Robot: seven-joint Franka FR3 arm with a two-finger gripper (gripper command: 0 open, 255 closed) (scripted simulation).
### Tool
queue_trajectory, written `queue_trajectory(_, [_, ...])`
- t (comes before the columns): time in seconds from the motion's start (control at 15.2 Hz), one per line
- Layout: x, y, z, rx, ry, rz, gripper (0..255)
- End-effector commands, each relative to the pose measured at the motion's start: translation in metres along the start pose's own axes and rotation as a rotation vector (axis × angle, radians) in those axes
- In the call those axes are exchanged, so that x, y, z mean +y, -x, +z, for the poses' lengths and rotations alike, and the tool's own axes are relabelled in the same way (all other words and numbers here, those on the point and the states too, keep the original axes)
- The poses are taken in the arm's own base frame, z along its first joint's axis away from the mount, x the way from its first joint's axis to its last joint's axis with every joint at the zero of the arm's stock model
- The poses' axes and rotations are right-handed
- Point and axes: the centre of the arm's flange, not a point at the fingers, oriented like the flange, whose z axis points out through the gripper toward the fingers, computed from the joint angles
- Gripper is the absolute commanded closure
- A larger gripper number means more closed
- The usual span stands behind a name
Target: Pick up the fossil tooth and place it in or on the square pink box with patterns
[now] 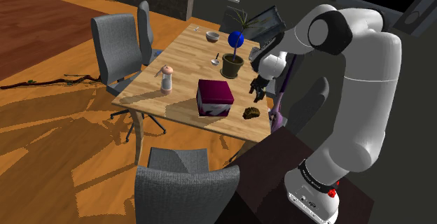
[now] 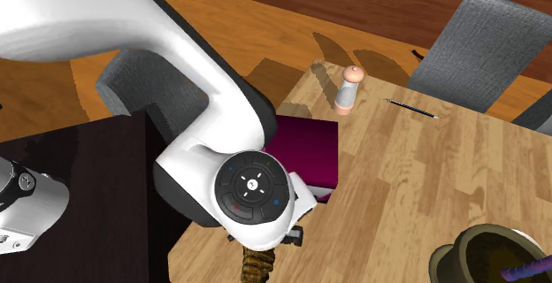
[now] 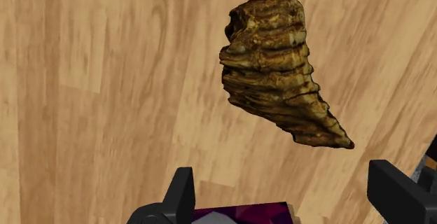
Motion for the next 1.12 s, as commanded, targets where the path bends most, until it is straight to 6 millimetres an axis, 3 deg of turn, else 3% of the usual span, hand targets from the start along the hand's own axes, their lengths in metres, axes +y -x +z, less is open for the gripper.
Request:
queue_trajectory(0.0, [0.018,-0.003,0.02,0.005,-0.004,-0.058,0])
queue_trajectory(0.07, [0.027,-0.004,0.03,0.006,-0.006,-0.086,0])
queue_trajectory(0.59, [0.027,-0.004,0.07,0.006,-0.006,-0.087,0])
queue_trajectory(1.06, [0.027,-0.004,0.07,0.006,-0.006,-0.087,0])
